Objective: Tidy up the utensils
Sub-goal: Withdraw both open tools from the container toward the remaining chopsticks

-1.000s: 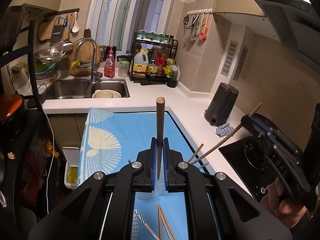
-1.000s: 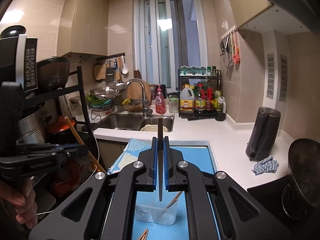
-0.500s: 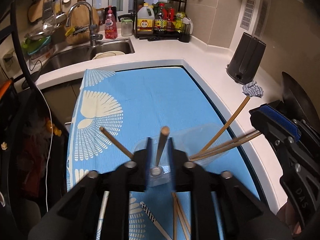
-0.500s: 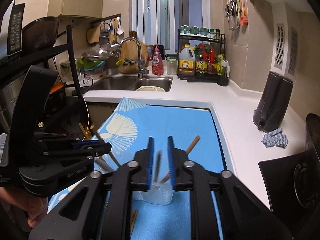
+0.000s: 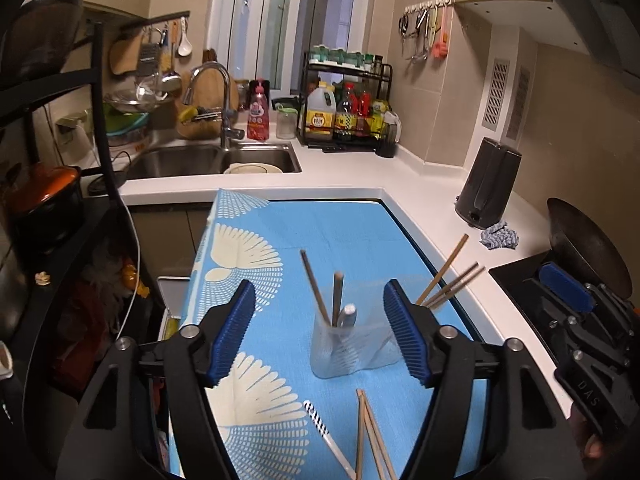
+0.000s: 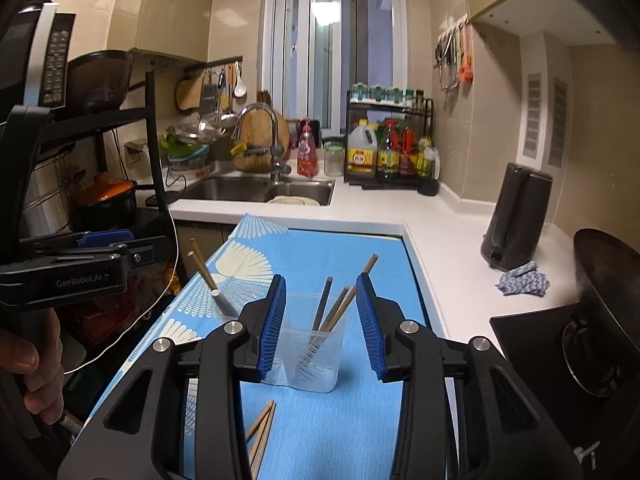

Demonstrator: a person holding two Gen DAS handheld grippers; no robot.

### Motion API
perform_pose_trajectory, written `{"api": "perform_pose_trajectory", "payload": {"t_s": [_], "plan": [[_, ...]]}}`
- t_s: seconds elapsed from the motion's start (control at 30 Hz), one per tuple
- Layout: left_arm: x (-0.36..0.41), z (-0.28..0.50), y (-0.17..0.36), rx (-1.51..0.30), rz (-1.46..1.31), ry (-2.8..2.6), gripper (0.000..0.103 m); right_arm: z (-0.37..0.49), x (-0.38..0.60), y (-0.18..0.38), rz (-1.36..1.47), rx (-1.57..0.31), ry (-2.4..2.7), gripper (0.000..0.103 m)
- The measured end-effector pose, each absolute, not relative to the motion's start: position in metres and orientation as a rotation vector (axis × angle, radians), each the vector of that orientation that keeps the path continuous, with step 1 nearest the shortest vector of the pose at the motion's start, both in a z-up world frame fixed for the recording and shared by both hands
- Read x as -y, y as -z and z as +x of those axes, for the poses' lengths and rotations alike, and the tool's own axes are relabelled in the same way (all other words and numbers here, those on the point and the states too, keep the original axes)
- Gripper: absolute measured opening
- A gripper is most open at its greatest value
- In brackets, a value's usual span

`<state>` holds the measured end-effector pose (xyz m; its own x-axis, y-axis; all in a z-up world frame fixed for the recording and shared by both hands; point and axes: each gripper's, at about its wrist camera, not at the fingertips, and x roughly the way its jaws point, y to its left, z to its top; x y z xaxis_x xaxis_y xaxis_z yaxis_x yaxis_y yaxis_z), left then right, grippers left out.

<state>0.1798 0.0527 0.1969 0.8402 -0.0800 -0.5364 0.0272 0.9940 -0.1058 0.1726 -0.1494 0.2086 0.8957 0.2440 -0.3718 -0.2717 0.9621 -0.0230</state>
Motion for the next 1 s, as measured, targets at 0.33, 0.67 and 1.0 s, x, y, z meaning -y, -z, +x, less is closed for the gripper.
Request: {"api": "perform_pose_trajectory", "payload": {"t_s": [0.33, 0.67, 1.0], "plan": [[-0.051, 0.094, -0.144, -0.499, -0.089, 0.044, 0.081, 0.081, 0.154, -0.177, -0.037, -0.281, -0.211, 0.048], [-0.044, 0.046, -0.075, -0.524, -0.108, 0.011, 0.077, 0.039, 0.162, -0.103, -0.030, -0.376, -0.159, 0.050], [-0.042, 0.032, -0.027, -0.652, -0.147, -0.013, 0.052, 0.031, 0.174, -0.052, 0.009, -0.503, -0.194, 0.049]]}}
